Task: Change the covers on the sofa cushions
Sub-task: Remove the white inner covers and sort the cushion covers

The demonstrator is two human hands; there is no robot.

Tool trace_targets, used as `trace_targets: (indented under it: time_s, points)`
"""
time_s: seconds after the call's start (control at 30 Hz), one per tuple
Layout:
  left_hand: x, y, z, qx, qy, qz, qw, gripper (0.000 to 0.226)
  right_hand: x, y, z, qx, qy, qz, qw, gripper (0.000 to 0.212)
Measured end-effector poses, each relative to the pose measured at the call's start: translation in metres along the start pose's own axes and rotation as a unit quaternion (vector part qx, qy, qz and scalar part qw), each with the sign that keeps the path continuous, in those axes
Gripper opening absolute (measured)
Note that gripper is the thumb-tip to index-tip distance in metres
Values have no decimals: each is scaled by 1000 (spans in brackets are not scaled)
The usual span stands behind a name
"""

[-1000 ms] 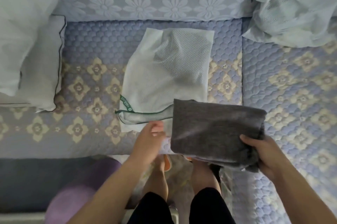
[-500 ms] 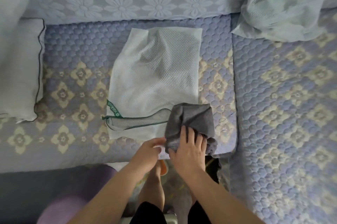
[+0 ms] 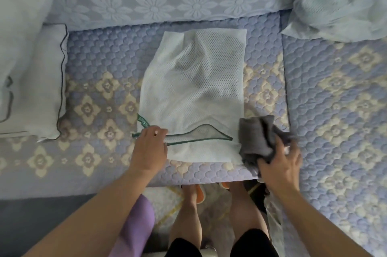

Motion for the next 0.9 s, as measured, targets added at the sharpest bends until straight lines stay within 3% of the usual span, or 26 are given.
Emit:
trace_targets:
  time_s: [0.1,0.27,0.37,0.4,0.43,0.5,0.57,0.63,0.73,0.8,0.87,0.9]
  points:
    - [14,2,-5,103,5,-57,993,41,13,-25,-5,71,71,-109,989,54]
    - [42,-1,-7,166,1,-103,981,42,17,-2,24,187,17,-112,976,25]
    - [51,-8,2,116,57,-82,988,21,-8,24,48,355,13,-98,930,21]
    - [57,-10,8,68,40,-62,995,5,-19,36,54,392,32,-78,916,24]
    - [61,-10,19,-10,21,-16,1000,10,-30,51,58,416,60,-56,906,27]
    - [65,-12,41,-158,-14,32,987,21,-49,77,54,381,122,-13,916,33]
    - [62,-16,70,-246,-39,34,968,19,-61,108,37,258,184,56,947,40]
    - [56,-28,94,-251,-45,-14,967,16,-70,143,13,153,230,133,952,39]
    - [44,-39,118,-179,-76,-105,975,20,-62,197,-18,123,220,186,950,37]
    - [38,-37,122,-120,-84,-132,980,33,-46,221,-27,152,187,162,957,46]
    - [32,-25,121,-86,-104,-122,983,30,-20,222,-23,276,120,43,953,50]
    - [29,-16,120,-86,-106,-101,986,21,-13,218,-19,345,88,-23,934,48]
Point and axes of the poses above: each hand's wrist, its own x-axis towards the middle knuckle, its own z-axis out of the back of the hand, y = z × x, the point moved 6 cm from there along x, towards the middle knuckle, and after that the axes turned 6 degrees about z, right-handed, at the moved point
